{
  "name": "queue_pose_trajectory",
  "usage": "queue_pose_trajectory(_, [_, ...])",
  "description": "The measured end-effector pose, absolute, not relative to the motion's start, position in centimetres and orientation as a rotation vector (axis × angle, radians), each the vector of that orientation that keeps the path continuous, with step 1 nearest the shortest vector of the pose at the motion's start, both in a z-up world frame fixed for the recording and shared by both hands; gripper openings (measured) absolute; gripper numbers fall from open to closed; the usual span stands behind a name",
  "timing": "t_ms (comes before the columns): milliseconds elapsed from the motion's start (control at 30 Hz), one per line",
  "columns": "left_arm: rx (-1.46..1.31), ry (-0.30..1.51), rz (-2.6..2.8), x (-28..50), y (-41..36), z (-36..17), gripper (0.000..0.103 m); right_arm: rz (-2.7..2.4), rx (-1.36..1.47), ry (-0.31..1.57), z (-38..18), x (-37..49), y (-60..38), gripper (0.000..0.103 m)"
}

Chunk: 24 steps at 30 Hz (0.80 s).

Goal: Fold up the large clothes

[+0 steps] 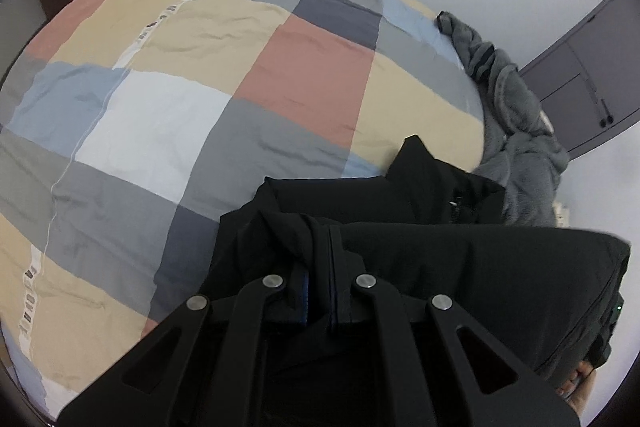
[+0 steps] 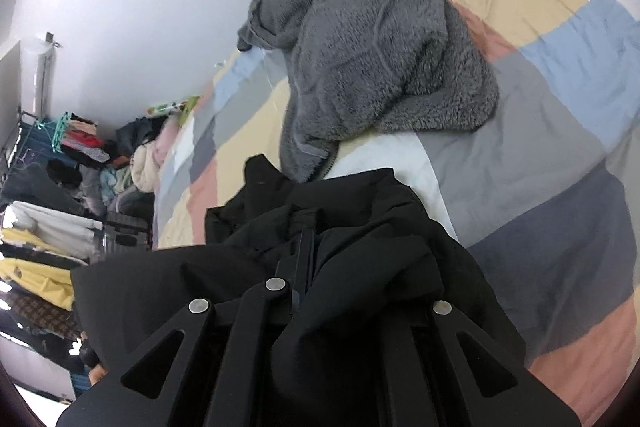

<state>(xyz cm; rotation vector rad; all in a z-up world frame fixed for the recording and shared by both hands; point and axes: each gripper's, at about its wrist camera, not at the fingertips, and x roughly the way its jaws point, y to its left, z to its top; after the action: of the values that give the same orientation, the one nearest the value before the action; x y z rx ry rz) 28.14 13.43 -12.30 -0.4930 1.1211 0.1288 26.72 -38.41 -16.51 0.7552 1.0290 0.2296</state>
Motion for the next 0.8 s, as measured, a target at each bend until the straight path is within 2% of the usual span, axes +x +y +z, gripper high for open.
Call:
queue_pose_trajectory(167, [-0.481,1.128,0.133,28.2,13.3,-12.7,0.006,0.279,0.756,1.049,-17.7,27.1,-38.5,0.003])
queue_pose_trajectory(567, [-0.474,1.112,0.093,25.1,13.6,-11.1,0.01,0.428,0.839,1.084,-15.6,23.1,-40.8,0.008])
queue_pose_trajectory(667, [-0.508,1.104,0.069,24.2,13.9,-10.5,0.02,0.457,0.828,1.087,-14.9,22.0,-41.1,0.01])
queue_pose_trajectory(733, [-0.545,1.103,0.03,23.5,14.3,-10.1,0.033,0.481,0.849,1.095,-14.4,21.2,-41.5,0.012])
queue_pose_trajectory(800, [-0.596,1.109,-0.004,23.0,14.9,-9.8,0.038,0.506,0.866,1.084,-13.6,20.4,-42.1,0.014])
